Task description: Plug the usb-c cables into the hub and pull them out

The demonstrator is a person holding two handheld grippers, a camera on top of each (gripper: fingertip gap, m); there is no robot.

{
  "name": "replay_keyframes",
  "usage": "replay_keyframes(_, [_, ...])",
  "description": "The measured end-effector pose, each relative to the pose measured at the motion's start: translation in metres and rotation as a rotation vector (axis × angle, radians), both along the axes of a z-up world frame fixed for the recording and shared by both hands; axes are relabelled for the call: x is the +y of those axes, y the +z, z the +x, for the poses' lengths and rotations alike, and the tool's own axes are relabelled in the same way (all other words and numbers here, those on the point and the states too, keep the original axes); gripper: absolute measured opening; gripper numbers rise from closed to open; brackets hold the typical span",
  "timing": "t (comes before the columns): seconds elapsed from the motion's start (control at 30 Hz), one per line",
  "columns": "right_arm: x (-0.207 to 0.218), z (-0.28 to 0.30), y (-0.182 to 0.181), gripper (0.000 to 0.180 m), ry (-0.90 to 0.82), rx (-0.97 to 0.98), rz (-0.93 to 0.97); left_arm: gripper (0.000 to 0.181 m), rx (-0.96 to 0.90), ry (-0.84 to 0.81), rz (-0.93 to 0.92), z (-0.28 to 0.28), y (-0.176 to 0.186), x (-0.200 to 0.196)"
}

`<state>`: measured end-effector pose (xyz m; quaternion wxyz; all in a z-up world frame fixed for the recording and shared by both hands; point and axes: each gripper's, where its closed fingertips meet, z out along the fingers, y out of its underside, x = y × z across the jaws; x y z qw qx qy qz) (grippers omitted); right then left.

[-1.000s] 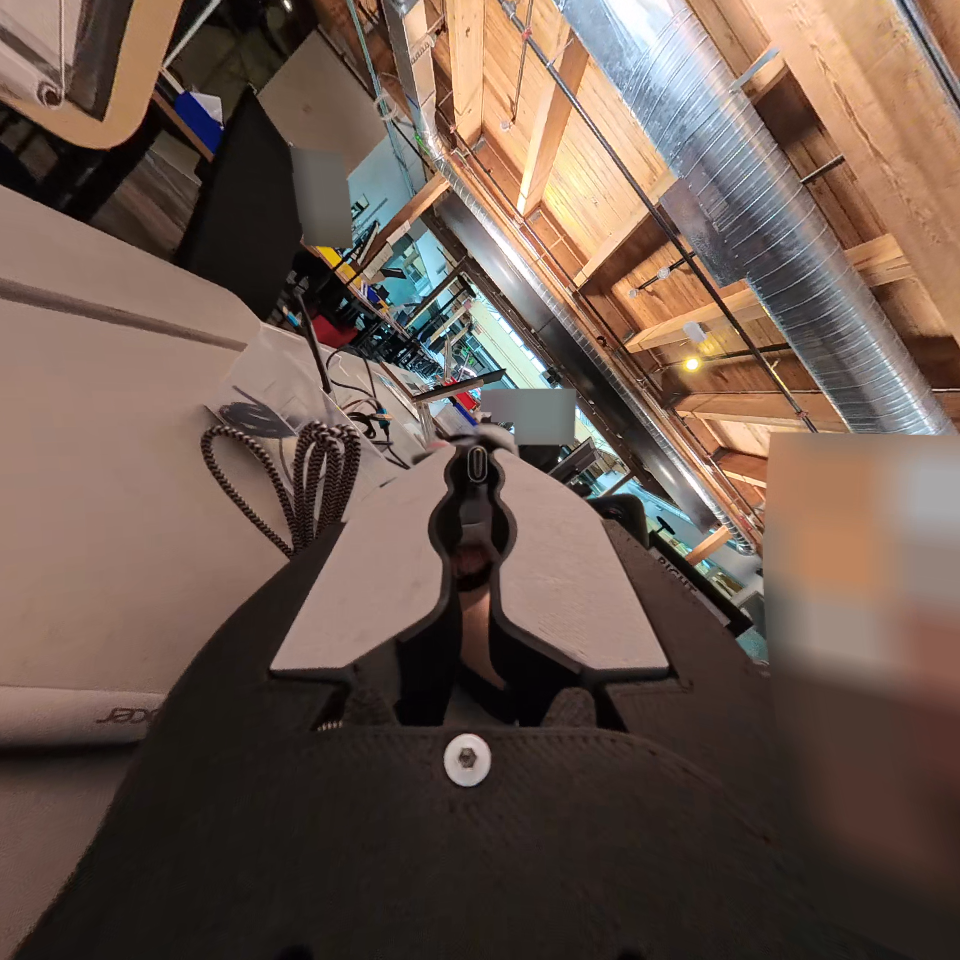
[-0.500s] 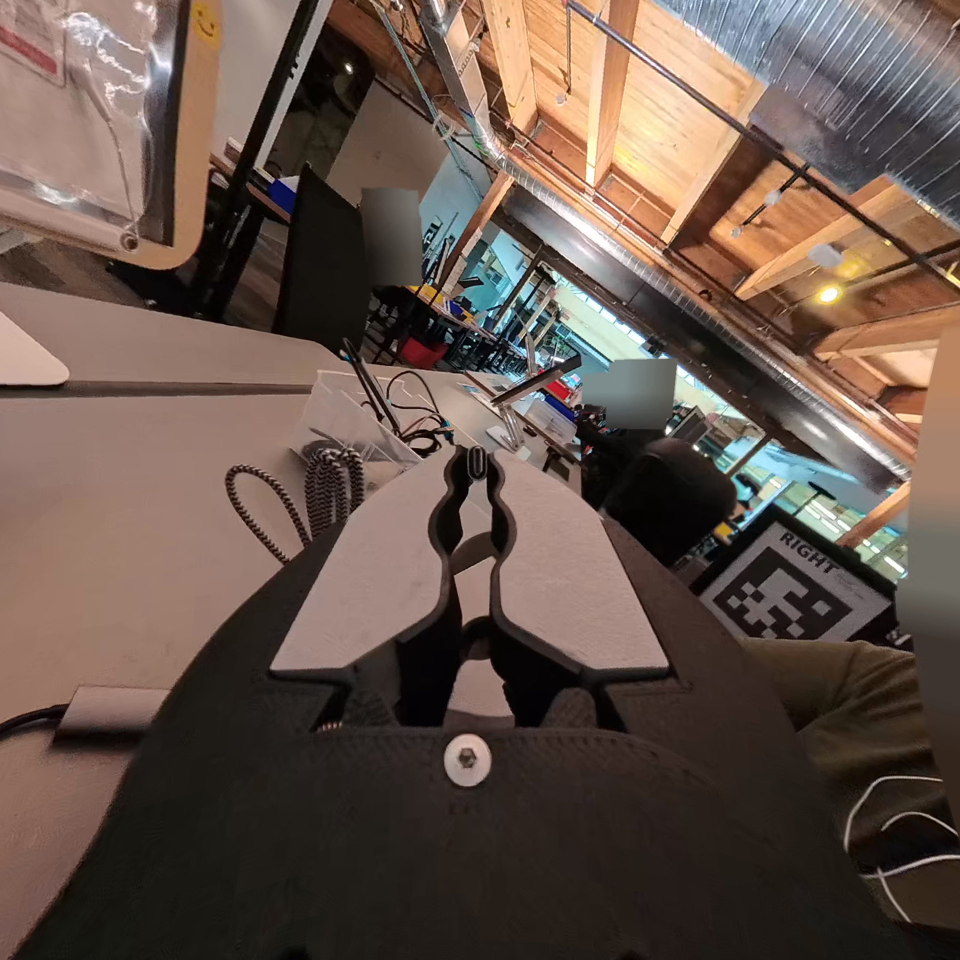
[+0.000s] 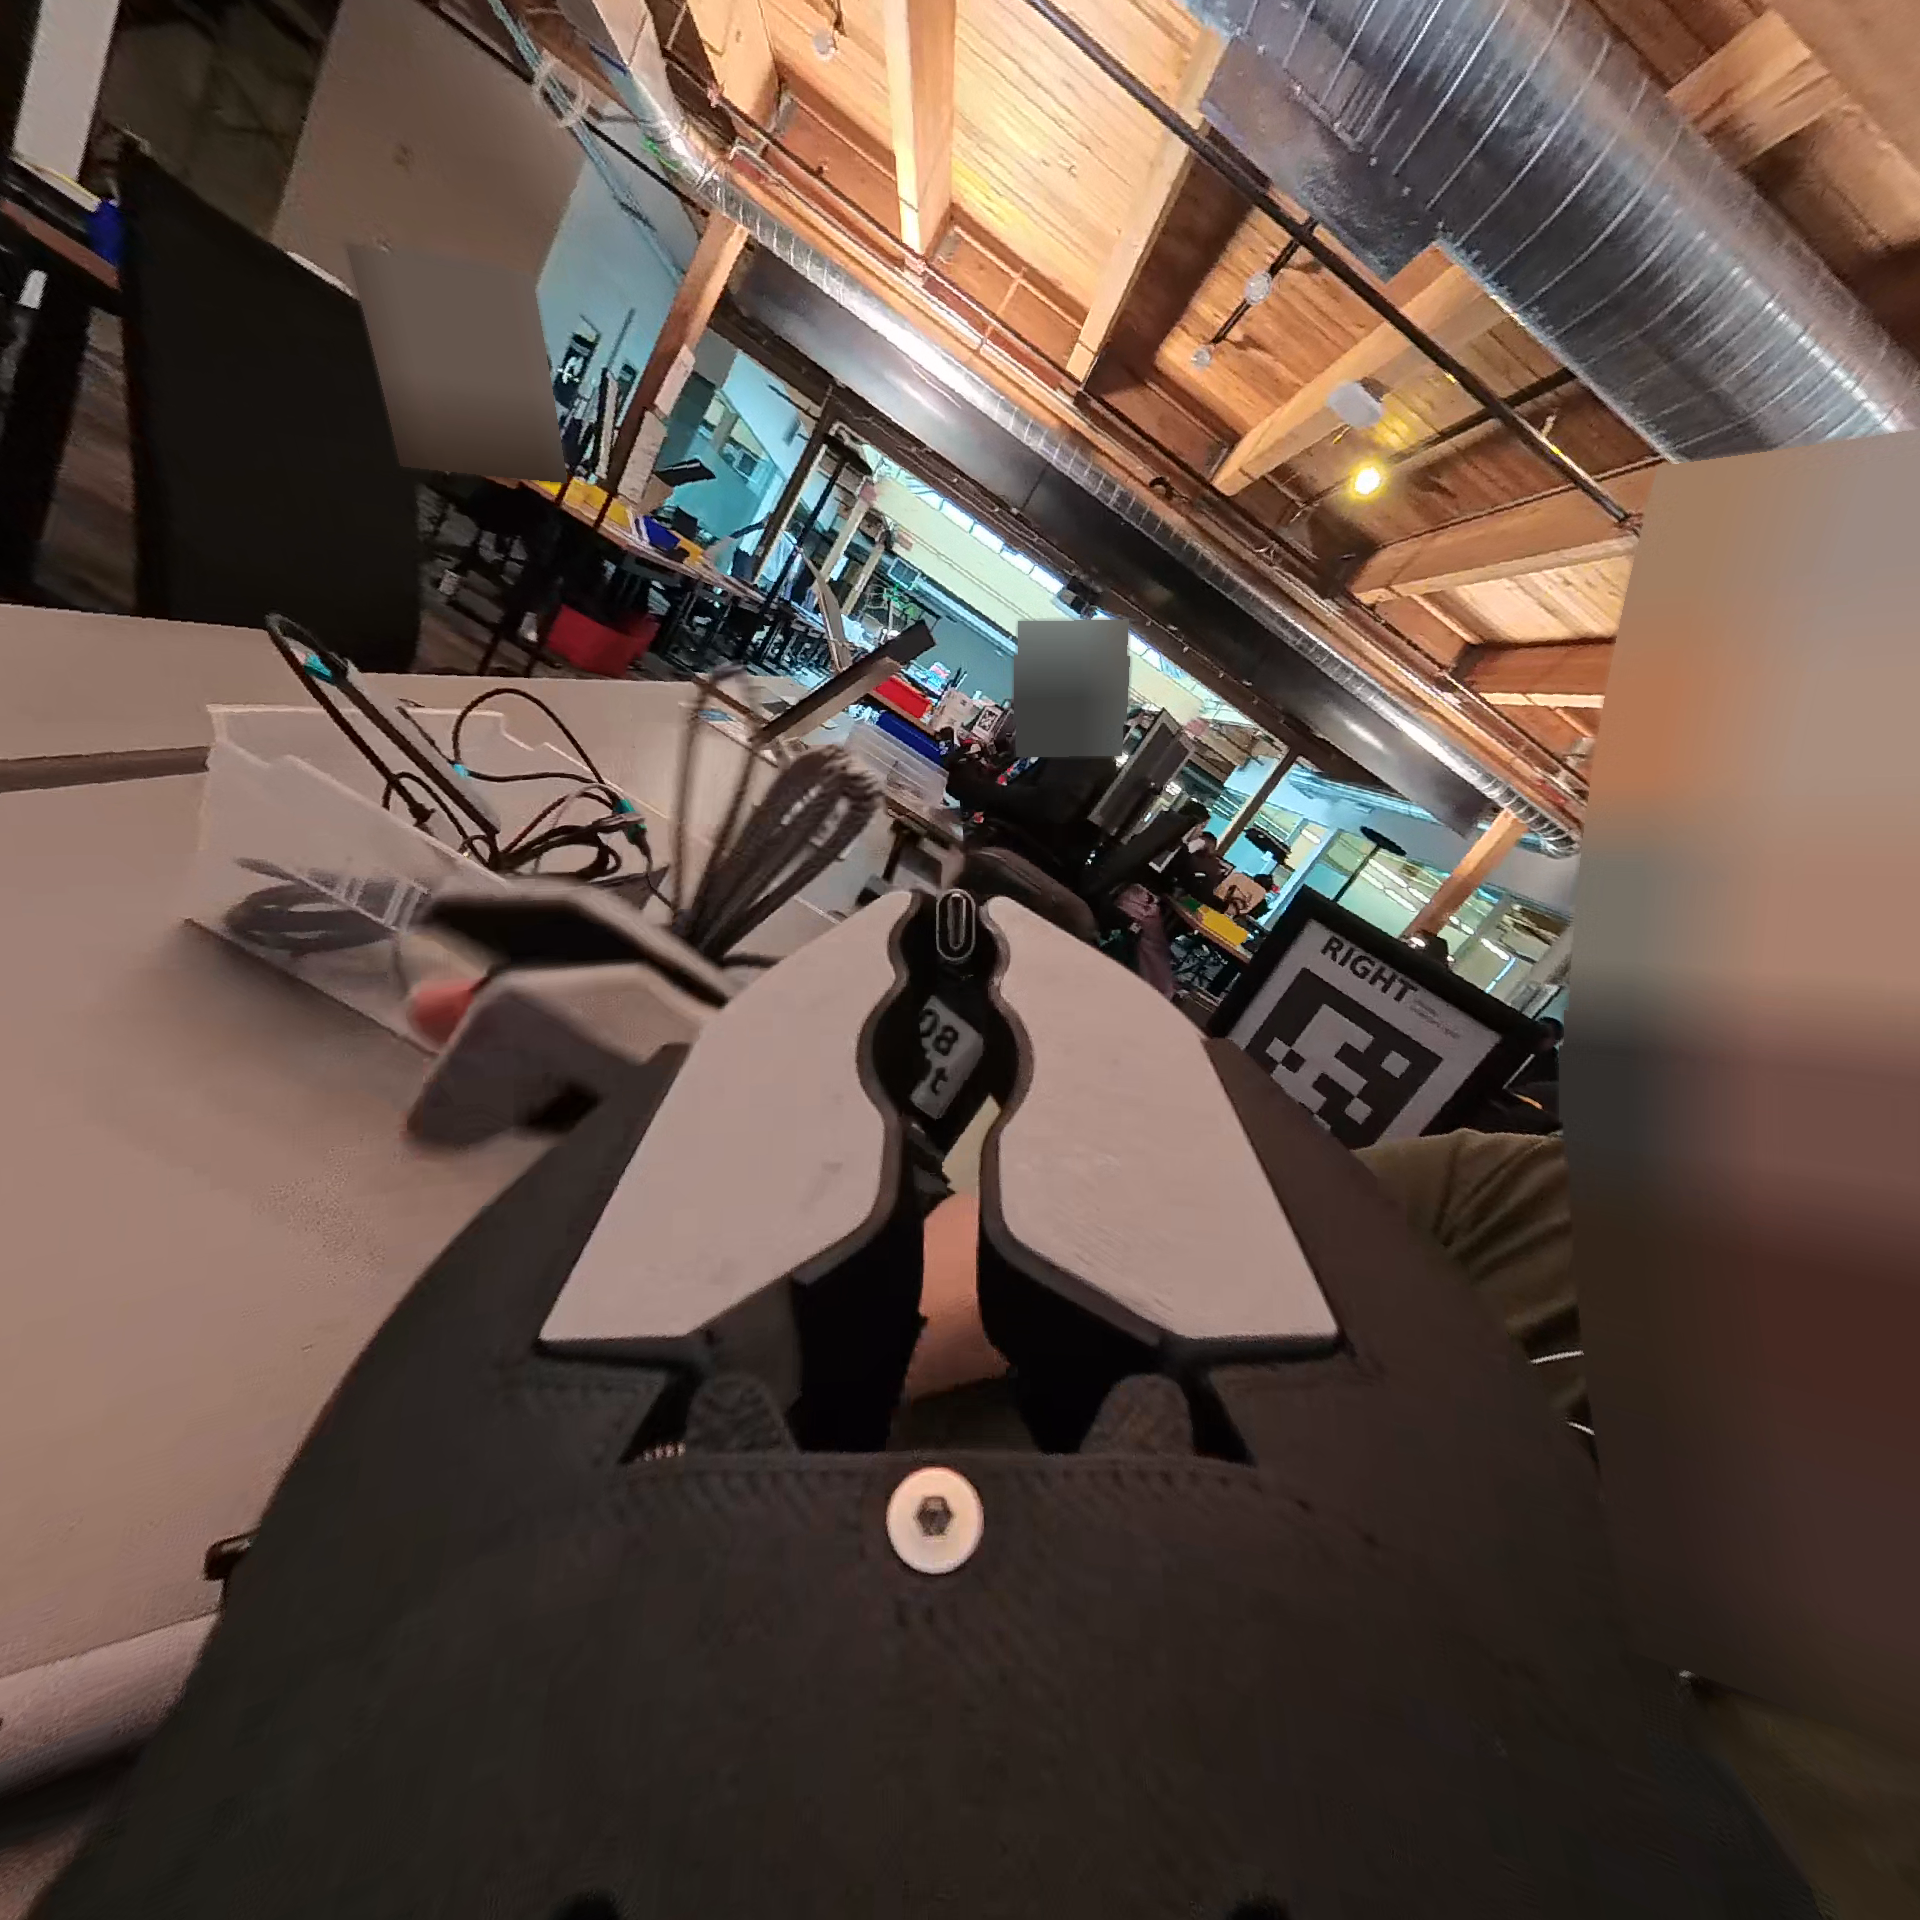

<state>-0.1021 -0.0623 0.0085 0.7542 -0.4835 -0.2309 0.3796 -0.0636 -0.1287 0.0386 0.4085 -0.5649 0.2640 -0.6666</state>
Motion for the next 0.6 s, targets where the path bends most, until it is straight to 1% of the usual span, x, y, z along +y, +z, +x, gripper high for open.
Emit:
replay_keyframes(0.07, [-0.003,0.016,0.018,0.025,-0.109,-0.044,0.207,0.006,0.015,-0.001,0.000,-0.001,-0.002,0.000])
replay_keyframes(0.1, [-0.010,0.020,0.028,0.030,-0.120,-0.061,0.300,0.006,0.018,-0.013,-0.003,-0.001,-0.003,-0.001])
replay_keyframes(0.17, [-0.026,0.024,0.040,0.031,-0.134,-0.138,0.490,0.006,-0.019,-0.048,-0.015,-0.002,0.002,-0.005])
replay_keyframes(0.27, [-0.043,0.022,0.037,0.031,-0.181,-0.333,0.768,0.006,-0.027,-0.067,-0.014,-0.006,0.004,-0.007])
replay_keyframes(0.3, [-0.047,0.020,0.034,0.029,-0.160,-0.383,0.814,0.006,-0.015,-0.053,-0.007,-0.007,0.003,-0.006])
replay_keyframes(0.37, [-0.055,0.014,0.023,0.027,-0.049,-0.478,0.839,0.006,0.008,-0.030,0.000,-0.012,0.001,-0.003])
replay_keyframes(0.4, [-0.058,0.013,0.022,0.026,-0.024,-0.493,0.843,0.006,0.016,-0.027,0.000,-0.015,-0.001,-0.002])
replay_keyframes(0.5, [-0.059,0.014,0.027,0.025,-0.018,-0.503,0.837,0.006,0.044,-0.045,-0.011,-0.019,-0.005,-0.002])
replay_keyframes(0.6, [-0.065,0.011,0.025,0.022,0.058,-0.507,0.804,0.006,0.042,-0.045,-0.020,-0.021,-0.006,0.000])
